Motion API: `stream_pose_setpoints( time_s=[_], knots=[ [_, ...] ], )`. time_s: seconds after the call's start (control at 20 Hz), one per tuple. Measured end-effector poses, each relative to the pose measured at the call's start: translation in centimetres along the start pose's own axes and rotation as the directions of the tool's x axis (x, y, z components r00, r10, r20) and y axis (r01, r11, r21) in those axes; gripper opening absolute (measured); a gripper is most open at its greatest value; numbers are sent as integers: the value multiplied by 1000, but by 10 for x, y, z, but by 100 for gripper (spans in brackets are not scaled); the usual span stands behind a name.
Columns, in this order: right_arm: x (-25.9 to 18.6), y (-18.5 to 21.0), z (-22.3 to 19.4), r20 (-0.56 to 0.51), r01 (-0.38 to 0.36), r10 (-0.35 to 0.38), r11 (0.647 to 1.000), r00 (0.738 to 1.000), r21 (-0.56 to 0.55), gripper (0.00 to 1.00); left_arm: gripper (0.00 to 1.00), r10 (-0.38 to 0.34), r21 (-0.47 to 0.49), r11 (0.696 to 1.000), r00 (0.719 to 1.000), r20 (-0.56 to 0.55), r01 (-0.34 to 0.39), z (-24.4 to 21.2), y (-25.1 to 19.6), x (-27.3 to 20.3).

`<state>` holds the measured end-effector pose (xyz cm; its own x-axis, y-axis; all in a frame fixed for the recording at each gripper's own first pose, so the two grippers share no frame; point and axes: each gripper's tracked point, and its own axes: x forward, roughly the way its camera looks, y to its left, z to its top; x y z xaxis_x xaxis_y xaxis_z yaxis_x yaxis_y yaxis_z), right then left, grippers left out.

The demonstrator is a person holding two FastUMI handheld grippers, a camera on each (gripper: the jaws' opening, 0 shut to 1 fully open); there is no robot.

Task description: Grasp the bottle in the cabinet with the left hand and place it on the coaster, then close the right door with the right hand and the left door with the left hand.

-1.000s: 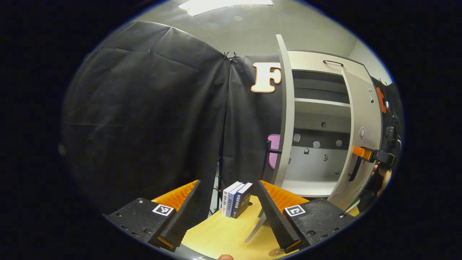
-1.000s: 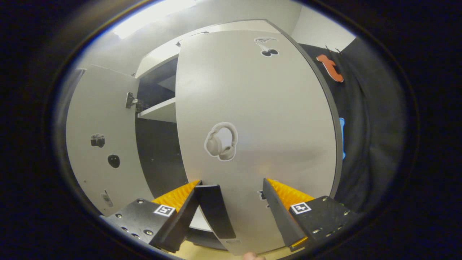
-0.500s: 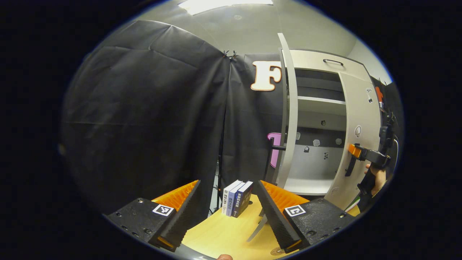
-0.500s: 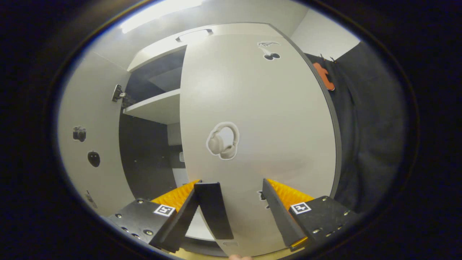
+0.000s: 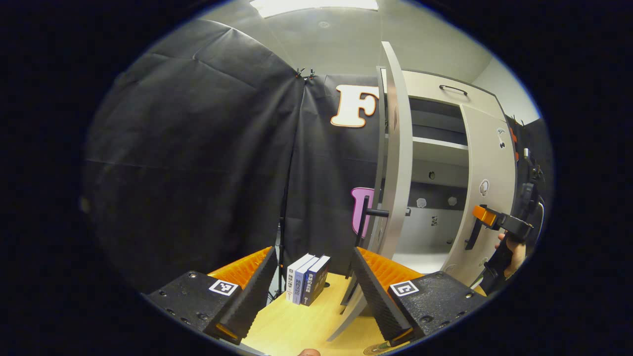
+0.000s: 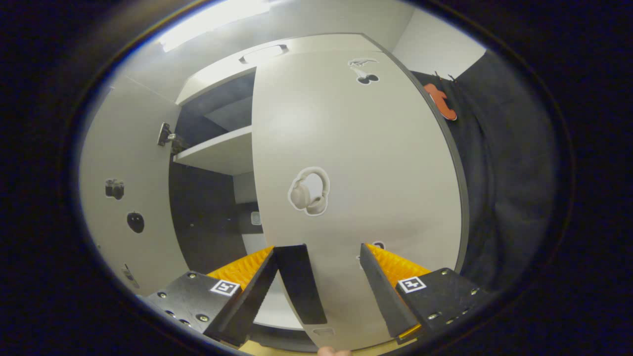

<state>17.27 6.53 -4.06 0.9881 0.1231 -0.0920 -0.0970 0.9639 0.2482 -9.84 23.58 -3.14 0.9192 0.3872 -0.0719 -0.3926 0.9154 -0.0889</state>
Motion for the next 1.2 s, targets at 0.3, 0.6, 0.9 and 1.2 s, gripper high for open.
stream_pose_setpoints(
  time_s=[0.3, 0.6, 0.9, 1.2],
  knots=[
    [-35, -10, 11, 47, 15, -11, 996, 999, -86, 100, 95, -154, 0, 988, 988, -28, 154, -10, -23, 33],
    [-48, -27, 4, 26, 38, -36, 993, 999, -111, 100, 94, -247, -13, 969, 966, -77, 247, -22, -35, 33],
    [-64, -35, 8, 33, 43, -39, 991, 999, -124, 100, 94, -315, -20, 949, 946, -78, 315, -24, -61, 27],
    [-82, -53, 12, 31, 64, -60, 988, 998, -138, 100, 94, -464, -37, 886, 882, -82, 462, -32, -128, 23]
  ],
)
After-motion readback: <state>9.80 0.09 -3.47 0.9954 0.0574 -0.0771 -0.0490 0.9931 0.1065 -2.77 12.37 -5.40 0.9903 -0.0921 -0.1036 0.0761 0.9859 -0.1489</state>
